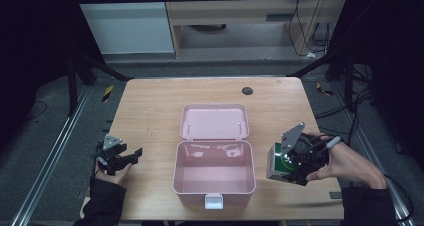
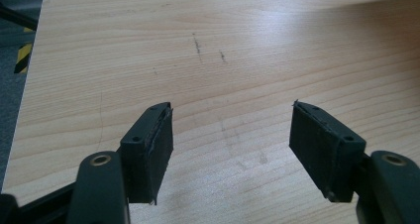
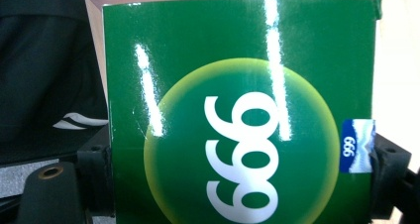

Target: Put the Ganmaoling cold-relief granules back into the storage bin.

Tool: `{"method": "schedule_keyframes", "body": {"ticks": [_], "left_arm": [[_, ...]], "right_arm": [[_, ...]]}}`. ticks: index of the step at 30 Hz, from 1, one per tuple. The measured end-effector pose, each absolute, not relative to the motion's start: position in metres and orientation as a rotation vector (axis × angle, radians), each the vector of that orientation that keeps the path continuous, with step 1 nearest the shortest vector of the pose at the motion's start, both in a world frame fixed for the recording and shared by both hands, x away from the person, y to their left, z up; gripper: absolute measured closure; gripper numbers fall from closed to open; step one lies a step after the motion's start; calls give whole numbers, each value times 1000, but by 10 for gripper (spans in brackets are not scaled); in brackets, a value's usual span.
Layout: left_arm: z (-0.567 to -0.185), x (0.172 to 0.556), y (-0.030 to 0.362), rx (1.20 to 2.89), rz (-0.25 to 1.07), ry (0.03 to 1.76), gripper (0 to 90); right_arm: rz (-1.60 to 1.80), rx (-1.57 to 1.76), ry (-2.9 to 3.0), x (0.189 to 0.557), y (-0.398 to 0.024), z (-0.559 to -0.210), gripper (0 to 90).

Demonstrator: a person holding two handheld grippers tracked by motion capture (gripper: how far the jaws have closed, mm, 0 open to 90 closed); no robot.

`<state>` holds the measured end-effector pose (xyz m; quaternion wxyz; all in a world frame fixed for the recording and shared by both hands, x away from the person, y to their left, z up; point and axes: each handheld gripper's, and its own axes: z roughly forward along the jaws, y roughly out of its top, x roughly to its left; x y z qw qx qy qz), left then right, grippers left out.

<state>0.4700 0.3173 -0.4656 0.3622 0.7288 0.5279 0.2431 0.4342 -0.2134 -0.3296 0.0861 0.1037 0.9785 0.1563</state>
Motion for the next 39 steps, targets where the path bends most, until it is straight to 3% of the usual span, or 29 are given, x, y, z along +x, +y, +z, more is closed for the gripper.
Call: {"method": "schedule_keyframes", "body": {"ticks": [21, 39], "left_arm": [[-466, 470, 317, 1877, 621, 1360, 327], [-466, 470, 318, 1875, 621, 1361, 327]], "right_arm": [[433, 262, 2913, 436, -182, -286, 160], [429, 200, 2919, 440, -151, -272, 161]]}}
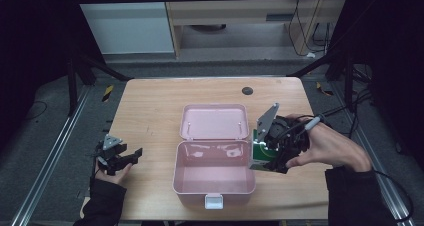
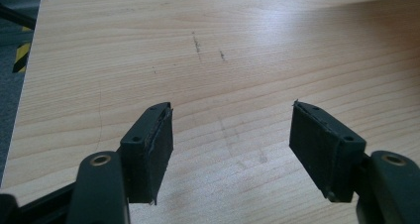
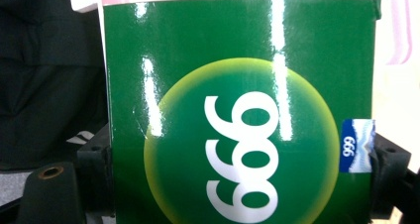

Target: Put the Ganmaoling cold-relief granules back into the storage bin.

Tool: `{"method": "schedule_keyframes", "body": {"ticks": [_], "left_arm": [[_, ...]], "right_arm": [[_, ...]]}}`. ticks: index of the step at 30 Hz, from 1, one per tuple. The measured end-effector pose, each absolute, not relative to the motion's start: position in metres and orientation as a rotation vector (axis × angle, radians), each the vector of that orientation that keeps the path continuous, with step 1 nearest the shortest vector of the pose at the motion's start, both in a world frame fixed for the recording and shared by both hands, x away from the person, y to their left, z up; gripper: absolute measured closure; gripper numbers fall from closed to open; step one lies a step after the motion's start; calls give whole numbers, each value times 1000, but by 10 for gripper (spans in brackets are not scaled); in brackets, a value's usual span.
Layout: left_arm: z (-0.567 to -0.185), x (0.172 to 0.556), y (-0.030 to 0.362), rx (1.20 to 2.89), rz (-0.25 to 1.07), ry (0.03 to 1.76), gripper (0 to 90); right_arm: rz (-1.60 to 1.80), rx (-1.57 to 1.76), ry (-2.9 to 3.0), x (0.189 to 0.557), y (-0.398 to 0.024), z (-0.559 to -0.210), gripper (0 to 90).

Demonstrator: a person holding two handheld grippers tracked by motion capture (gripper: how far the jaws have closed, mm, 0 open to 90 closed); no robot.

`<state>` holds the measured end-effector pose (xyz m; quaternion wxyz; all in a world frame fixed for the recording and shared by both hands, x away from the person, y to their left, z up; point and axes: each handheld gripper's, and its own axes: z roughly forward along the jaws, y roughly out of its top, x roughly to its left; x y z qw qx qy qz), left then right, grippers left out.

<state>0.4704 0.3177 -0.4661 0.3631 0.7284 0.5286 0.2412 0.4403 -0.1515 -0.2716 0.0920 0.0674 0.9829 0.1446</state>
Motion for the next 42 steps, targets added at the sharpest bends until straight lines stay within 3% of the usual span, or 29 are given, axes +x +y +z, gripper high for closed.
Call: {"method": "schedule_keyframes", "body": {"ticks": [42], "left_arm": [[-465, 470, 319, 1871, 625, 1358, 327]], "right_arm": [[462, 86, 2944, 452, -88, -294, 159]]}}
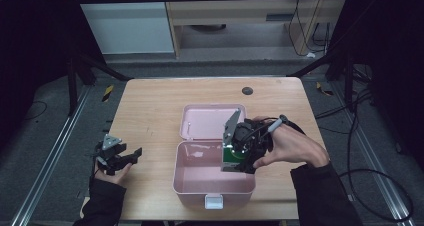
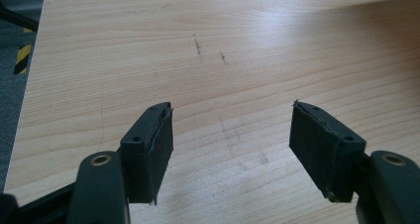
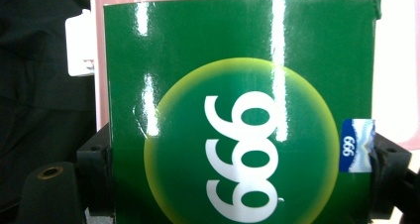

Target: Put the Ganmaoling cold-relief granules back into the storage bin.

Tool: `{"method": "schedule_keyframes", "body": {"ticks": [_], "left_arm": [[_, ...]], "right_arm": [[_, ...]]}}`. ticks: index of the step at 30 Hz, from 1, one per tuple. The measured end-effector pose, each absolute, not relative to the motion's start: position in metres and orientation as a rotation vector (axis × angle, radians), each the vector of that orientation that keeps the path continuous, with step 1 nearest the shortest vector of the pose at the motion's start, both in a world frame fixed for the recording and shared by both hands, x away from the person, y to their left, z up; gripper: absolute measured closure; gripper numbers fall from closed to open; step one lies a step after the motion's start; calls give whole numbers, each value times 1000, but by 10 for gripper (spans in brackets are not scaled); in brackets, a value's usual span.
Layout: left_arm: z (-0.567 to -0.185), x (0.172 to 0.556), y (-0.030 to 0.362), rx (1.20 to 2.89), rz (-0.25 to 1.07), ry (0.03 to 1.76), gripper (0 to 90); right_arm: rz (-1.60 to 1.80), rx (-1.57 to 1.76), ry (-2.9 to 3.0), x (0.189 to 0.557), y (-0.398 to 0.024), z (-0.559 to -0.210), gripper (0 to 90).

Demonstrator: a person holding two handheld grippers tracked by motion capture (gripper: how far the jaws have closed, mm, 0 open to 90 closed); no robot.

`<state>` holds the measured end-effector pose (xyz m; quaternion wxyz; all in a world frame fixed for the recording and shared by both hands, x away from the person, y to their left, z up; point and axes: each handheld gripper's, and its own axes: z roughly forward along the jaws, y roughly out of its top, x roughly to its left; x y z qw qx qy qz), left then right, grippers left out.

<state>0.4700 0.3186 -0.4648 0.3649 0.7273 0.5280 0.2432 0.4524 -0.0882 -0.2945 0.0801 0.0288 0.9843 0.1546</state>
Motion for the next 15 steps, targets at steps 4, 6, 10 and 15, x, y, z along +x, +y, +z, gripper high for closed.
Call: {"method": "schedule_keyframes", "body": {"ticks": [4, 6, 10, 15], "left_arm": [[-465, 470, 319, 1871, 626, 1358, 327], [-465, 470, 319, 1870, 626, 1358, 327], [-465, 470, 319, 1870, 627, 1358, 327], [-465, 470, 319, 1871, 627, 1356, 327]], "right_arm": [[451, 79, 2951, 452, -84, -299, 159], [453, 72, 2955, 453, -82, -301, 159], [442, 68, 2958, 453, -78, -305, 159], [435, 49, 2966, 454, -73, -310, 159]]}}
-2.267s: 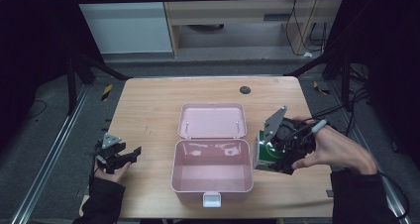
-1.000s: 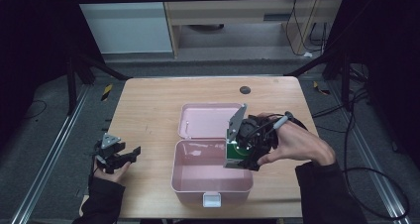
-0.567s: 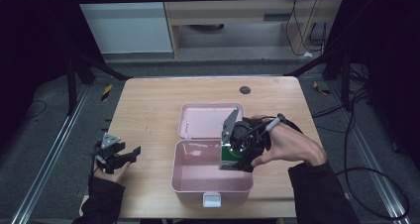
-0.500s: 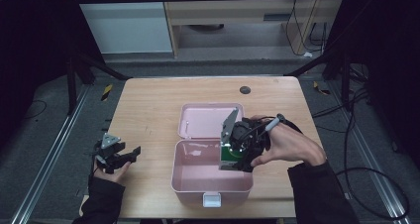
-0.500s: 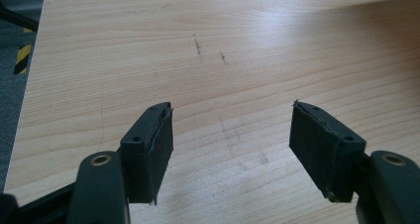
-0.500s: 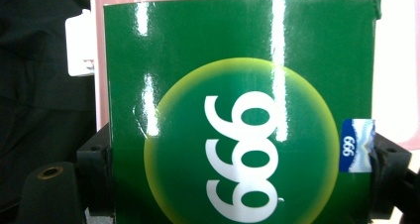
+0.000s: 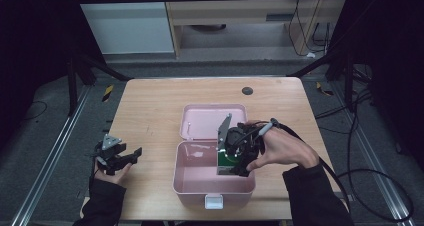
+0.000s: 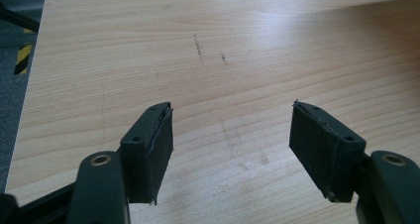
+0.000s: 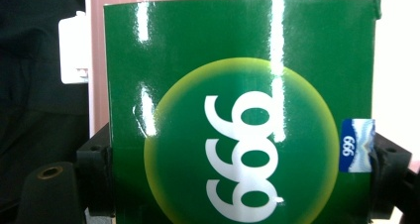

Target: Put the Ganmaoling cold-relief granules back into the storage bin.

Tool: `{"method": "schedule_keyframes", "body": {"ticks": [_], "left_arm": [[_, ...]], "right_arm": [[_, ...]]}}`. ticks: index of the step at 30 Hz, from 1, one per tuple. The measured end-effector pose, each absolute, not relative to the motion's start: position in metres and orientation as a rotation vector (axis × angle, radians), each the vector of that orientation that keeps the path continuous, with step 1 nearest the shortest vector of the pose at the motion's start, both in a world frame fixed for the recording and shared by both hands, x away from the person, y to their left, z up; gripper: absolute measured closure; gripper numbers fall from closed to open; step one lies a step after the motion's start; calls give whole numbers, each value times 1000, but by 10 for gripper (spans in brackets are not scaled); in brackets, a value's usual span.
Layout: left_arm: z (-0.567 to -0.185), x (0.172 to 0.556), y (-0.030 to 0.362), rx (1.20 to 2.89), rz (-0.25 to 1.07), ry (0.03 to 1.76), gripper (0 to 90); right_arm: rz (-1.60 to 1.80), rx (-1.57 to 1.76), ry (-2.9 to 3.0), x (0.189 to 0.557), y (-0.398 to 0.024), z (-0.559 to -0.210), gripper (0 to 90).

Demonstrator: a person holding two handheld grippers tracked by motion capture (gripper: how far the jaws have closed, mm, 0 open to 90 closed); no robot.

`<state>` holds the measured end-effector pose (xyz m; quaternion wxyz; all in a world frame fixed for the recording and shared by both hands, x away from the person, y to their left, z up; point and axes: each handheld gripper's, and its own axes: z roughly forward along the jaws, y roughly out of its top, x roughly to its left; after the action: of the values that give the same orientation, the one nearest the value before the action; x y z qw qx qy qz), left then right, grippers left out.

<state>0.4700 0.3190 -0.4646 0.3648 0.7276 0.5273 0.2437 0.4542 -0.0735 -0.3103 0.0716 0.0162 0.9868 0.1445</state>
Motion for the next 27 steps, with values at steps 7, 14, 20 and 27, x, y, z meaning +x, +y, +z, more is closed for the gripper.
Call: {"method": "schedule_keyframes", "body": {"ticks": [7, 14, 20, 27], "left_arm": [[-464, 470, 319, 1869, 628, 1356, 327], [-465, 470, 319, 1870, 629, 1356, 327], [-464, 470, 320, 1869, 628, 1357, 327], [-464, 470, 320, 1866, 627, 1356, 327]], "right_arm": [[429, 51, 2977, 456, -72, -317, 159], [401, 44, 2991, 456, -73, -326, 159], [386, 26, 3003, 458, -69, -333, 159], [383, 16, 3013, 460, -68, -340, 160]]}}
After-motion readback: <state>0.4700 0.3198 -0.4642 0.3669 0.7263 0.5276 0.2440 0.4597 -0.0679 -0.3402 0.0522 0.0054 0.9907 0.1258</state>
